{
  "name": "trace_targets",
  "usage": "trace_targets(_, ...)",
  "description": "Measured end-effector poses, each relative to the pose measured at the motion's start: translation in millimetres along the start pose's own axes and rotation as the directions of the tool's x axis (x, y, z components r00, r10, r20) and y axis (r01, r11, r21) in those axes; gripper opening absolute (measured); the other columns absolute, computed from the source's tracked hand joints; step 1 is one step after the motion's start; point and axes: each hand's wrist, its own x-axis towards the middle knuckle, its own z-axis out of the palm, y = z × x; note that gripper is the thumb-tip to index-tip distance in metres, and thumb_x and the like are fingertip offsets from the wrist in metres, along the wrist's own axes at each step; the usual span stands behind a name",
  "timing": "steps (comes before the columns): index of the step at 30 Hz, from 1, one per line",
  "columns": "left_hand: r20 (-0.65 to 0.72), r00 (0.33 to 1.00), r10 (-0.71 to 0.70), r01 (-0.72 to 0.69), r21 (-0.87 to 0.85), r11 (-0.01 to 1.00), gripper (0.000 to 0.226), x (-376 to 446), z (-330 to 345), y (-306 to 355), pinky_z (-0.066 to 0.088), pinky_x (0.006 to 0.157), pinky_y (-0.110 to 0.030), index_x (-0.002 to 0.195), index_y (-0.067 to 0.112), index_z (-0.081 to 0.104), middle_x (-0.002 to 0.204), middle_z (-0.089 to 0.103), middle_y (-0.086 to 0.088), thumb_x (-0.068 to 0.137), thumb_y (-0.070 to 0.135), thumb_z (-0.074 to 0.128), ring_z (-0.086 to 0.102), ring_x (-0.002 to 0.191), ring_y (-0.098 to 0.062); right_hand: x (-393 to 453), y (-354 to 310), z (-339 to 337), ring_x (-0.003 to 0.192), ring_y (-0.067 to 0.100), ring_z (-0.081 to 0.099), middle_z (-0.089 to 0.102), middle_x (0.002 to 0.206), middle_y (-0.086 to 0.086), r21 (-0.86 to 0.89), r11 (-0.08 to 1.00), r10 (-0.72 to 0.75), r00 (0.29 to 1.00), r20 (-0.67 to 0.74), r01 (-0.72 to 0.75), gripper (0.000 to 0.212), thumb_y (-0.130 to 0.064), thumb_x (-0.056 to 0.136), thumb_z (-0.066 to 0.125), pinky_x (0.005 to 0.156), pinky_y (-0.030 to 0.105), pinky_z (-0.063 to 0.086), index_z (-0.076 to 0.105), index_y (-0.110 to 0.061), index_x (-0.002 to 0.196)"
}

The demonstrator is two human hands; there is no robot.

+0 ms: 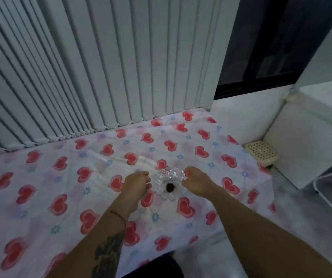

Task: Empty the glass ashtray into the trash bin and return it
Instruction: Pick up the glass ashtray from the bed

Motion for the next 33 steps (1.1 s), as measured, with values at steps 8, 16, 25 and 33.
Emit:
trace_targets(8,-0.04,0.999,0.014,-0.002,0.301,0.954,0.056,47,38,-33,0.054,0.06,-0.032,0.139,0.024,0.045,0.127,0.061,-0.016,0.085,0.018,0.056,0.064,0.08,-0.021,57,22,25,0.074,0.017,0.061,0.062,0.089,0.004,0.129,0.988,0.086,0.996,0.03,-0.09,0.029,-0.004,0.073,0.065,0.056,0.024,0.046,0.062,-0.006,0.102)
trace_targets(16,-0.174,0.968,0.179,-0.07,0.498,0.864,0.041,36,48,-44,0.045,0.074,-0.028,0.126,0.027,0.056,0.1,0.063,0.0,0.086,0.015,0.057,0.059,0.085,-0.019,57,28,54,0.101,0.027,0.065,0.059,0.126,0.012,0.068,0.998,0.002,1.0,0.026,-0.004,0.066,-0.011,0.077,0.07,0.079,0.037,0.057,0.045,-0.016,0.137)
trace_targets(25,-0.118,0.964,0.238,-0.145,0.517,0.843,0.041,-26,-3,-64,0.056,0.081,-0.037,0.117,0.041,0.062,0.107,0.071,0.003,0.085,0.019,0.053,0.066,0.088,-0.02,-41,8,58,0.077,0.019,0.066,0.066,0.099,0.006,0.317,0.949,-0.048,0.988,0.146,-0.001,0.056,-0.001,0.091,0.054,0.06,0.03,0.055,0.034,-0.033,0.132)
trace_targets(33,0.062,0.934,0.353,-0.332,0.519,0.788,0.036,-107,-94,-104,0.052,0.095,-0.04,0.121,0.029,0.064,0.118,0.068,-0.002,0.087,0.021,0.06,0.062,0.103,-0.023,-163,-14,122,0.092,0.016,0.065,0.064,0.108,0.002,0.53,0.847,-0.011,0.998,0.07,-0.028,0.064,0.013,0.087,0.045,0.066,0.032,0.058,0.051,-0.032,0.131)
